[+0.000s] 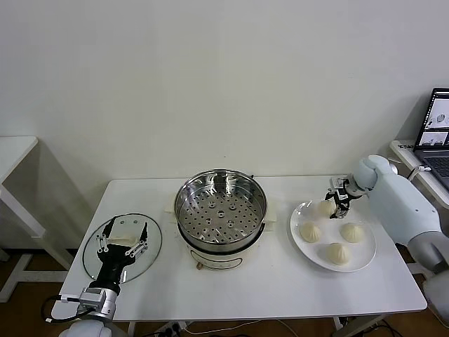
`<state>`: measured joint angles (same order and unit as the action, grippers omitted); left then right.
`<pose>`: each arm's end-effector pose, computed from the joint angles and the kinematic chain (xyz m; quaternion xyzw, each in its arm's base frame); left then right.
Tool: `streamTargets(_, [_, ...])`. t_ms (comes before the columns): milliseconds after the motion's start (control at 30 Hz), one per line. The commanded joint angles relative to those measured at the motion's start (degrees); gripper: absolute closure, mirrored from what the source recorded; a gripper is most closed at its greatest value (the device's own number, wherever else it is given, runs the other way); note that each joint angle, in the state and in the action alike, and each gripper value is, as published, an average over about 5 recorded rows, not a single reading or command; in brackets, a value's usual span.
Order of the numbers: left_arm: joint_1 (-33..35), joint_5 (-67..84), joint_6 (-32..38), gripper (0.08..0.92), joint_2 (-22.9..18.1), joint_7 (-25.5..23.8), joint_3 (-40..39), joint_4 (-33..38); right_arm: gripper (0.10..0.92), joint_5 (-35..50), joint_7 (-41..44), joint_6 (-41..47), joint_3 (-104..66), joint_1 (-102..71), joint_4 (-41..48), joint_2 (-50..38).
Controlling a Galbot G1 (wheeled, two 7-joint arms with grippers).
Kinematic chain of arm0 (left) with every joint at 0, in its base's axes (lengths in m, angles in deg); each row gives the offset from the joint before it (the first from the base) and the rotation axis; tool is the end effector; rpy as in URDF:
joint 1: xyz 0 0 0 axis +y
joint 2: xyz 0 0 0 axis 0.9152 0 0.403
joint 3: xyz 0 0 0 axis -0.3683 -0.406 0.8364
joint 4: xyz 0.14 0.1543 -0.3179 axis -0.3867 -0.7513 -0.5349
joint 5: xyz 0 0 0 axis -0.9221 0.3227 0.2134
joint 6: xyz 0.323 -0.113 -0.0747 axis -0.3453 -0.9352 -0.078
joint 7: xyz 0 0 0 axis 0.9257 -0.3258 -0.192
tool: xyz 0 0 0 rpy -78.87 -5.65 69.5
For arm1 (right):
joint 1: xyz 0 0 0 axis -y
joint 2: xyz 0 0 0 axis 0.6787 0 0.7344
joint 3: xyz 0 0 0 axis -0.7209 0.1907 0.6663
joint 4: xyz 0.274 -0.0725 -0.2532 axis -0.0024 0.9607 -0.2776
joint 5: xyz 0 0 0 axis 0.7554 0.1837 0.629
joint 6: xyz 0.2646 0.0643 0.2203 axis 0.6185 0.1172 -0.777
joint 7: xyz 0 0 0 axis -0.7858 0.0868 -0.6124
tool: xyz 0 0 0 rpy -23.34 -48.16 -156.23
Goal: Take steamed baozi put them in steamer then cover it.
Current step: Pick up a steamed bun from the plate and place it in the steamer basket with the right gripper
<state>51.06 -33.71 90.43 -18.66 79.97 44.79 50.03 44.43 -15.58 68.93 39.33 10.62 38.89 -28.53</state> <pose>0.1744 0.0746 -0.3305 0.0212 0.9917 0.1268 0.0060 0.5970 -0.2457 -0.1886 0.4418 -0.5741 0.5778 0.3761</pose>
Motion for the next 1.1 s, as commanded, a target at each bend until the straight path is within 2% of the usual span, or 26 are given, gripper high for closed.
streamTargets(33, [0.0,0.0,-0.1,0.177,0.1,0.0,0.1,0.2,0.296,8.8,0.6,-0.2,7.3,3.3,-10.2,-7.1])
streamTargets(300, [0.2,0.1,-0.3,0.177,0.2,0.2,0.2,1.0,0.296,17.5,4.3,-8.4,22.1,19.7,-30.7,-15.9])
streamTargets(533, [0.7,0.1,-0.6,0.177,0.5,0.2,0.7,2.5,0.298,20.2,7.1,-16.1,37.2,36.8,-42.1,-15.1])
streamTargets(833, [1.5,0.5,-1.1,0.177,1.0,0.1,2.4,4.0,0.312,19.4,4.3,-21.7,46.8,46.2,-43.3,-3.1])
streamTargets(1100, [1.7,1.9,-1.3,0.177,1.1,-0.2,5.4,4.6,0.308,17.5,0.5,-28.9,48.8,45.4,-36.0,10.5])
